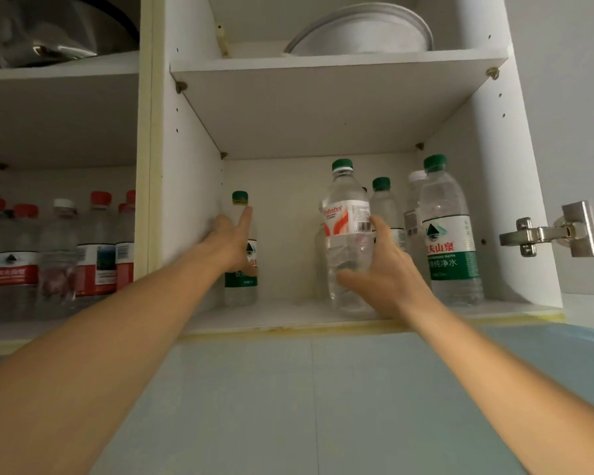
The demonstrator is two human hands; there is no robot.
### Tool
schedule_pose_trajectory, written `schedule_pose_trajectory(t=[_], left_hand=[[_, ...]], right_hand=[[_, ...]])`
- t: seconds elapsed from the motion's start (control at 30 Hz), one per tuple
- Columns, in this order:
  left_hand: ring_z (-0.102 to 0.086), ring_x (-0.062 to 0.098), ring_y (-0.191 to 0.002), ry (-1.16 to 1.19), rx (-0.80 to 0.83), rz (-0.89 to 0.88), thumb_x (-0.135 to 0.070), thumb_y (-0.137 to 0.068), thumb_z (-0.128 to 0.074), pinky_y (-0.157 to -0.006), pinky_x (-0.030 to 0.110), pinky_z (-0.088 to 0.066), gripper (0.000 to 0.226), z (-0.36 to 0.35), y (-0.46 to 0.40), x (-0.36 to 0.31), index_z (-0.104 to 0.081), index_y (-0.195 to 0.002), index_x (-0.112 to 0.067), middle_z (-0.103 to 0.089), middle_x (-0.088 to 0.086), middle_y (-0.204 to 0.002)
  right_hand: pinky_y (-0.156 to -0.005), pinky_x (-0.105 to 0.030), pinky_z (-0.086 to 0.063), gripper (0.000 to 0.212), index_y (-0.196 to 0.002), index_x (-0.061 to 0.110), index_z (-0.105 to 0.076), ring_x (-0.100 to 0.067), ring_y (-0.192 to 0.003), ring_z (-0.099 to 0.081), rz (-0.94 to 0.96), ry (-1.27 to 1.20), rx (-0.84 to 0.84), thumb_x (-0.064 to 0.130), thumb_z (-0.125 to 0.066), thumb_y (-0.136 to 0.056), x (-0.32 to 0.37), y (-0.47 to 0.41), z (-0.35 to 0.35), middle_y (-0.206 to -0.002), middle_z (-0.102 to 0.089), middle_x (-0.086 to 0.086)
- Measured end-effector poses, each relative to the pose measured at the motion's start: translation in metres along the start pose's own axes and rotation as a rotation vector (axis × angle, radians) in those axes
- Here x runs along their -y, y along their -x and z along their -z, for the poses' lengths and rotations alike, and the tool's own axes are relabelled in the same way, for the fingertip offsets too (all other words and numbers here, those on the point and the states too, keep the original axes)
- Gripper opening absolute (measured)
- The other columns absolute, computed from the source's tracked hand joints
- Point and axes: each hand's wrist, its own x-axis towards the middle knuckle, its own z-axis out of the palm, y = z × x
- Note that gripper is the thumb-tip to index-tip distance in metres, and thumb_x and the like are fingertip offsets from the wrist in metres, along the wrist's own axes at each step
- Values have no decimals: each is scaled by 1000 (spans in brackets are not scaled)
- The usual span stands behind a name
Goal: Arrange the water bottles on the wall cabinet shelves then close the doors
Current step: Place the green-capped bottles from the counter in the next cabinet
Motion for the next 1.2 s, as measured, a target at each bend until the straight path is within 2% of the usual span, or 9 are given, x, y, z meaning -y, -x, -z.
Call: schedule_pose_trajectory(t=[0.13,0.33,0.43,0.53,0.67,0.8,0.93,1.07,1.2], left_hand=[[-47,41,-129,-115,-15,-52,-26,-73,-90,-102,46,-49,131,0,10,1,8,-160,-31,-7,22,-157],[-50,38,-125,-209,-127,-113,-11,-82,-80,-98,45,-54,116,-10,21,5,4,-160,-26,-11,25,-157],[-42,41,-133,-277,-136,-120,-24,-79,-85,-105,47,-47,121,-15,22,4,5,-160,-20,-10,25,-157],[-26,47,-143,-405,-131,-110,-45,-78,-83,-115,50,-33,126,-17,21,5,8,-159,-14,-3,27,-160],[-11,43,-148,-777,-199,-81,-80,-76,-61,-119,54,-14,130,-14,16,7,12,-159,-11,-1,25,-163],[9,47,-151,-981,-143,-17,-96,-70,-39,-114,69,11,134,-7,8,4,24,-155,-15,10,23,-166],[12,48,-151,-1055,-121,2,-101,-64,-36,-113,70,15,140,-2,2,5,26,-155,-14,13,23,-166],[12,48,-151,-1072,-121,11,-100,-65,-37,-112,70,17,140,-6,-1,7,24,-156,-13,11,23,-166],[13,49,-150,-1102,-113,51,-98,-69,-36,-110,72,18,136,-14,-4,4,23,-156,-11,13,22,-166]], right_hand=[[-99,-47,-54,87,-148,22,-26,-23,-112,-64,8,-36,234,16,-80,-80,11,-26,-7,-127,-61,-1],[-94,-44,-57,114,-155,16,-11,-32,-118,-59,-65,79,384,20,-89,-73,28,-74,-51,-133,-55,-11],[-70,-35,-59,110,-150,10,-13,-31,-108,-59,-126,158,382,25,-90,-73,29,-94,-76,-133,-53,-16],[-48,-26,-48,116,-152,6,-11,-28,-96,-57,-136,249,343,31,-91,-71,31,-108,-96,-134,-49,-18],[-62,-40,-61,123,-154,10,-3,-35,-97,-59,-175,194,343,25,-92,-70,31,-119,-112,-137,-43,-21],[-70,-54,-62,122,-156,20,5,-47,-108,-63,-269,69,453,12,-87,-77,29,-124,-108,-141,-41,-25],[-73,-52,-63,105,-155,16,-6,-41,-95,-71,-272,75,539,1,-80,-82,23,-130,-97,-136,-47,-26],[-85,-49,-61,117,-157,14,13,-38,-97,-72,-220,147,541,11,-79,-85,25,-133,-107,-135,-51,-30],[-81,-49,-62,120,-156,18,14,-38,-92,-71,-179,200,527,19,-82,-84,26,-140,-123,-121,-58,-31]])
